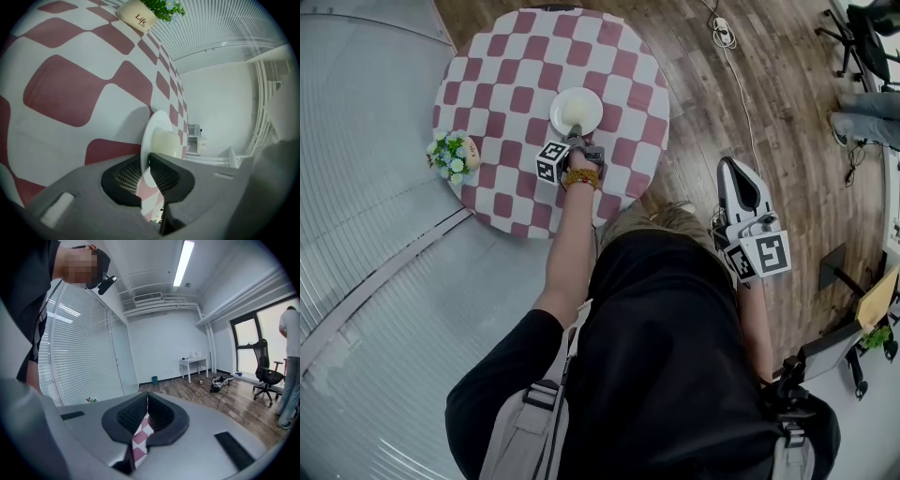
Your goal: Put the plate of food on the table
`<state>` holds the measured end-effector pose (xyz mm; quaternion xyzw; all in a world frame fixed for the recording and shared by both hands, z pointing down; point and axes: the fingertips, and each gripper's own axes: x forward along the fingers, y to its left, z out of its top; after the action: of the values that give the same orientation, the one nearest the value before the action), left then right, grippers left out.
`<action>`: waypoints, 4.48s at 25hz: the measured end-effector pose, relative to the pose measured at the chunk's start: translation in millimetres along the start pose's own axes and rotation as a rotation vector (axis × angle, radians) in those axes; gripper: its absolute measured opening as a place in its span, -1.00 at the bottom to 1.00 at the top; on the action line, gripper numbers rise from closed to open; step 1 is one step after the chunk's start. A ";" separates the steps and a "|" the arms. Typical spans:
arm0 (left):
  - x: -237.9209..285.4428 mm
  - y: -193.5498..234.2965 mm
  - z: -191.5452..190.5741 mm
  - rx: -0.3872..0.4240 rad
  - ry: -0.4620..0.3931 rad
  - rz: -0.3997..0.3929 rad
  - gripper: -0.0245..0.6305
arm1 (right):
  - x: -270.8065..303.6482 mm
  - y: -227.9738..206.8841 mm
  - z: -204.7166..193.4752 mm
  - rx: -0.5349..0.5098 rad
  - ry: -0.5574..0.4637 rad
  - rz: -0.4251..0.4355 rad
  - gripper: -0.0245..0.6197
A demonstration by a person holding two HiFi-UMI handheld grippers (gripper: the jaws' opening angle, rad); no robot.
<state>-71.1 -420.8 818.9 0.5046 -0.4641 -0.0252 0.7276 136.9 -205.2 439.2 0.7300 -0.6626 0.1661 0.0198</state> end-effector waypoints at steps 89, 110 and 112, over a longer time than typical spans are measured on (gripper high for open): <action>-337.9 -182.4 -126.0 1.749 -0.262 -0.760 -0.89 | 9.0 167.9 -21.3 -0.266 -0.112 0.546 -0.90; -285.2 -137.7 -120.4 1.755 -0.112 -0.715 -0.89 | 34.6 149.2 -71.3 -0.245 -0.036 0.516 -0.90; -283.2 -133.0 -115.4 1.756 -0.113 -0.699 -0.89 | 38.1 150.4 -72.2 -0.249 -0.027 0.516 -0.90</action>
<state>-93.6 -260.8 527.1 0.9803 -0.1743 0.0921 0.0153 -22.7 -242.1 488.9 0.5315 -0.8419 0.0733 0.0578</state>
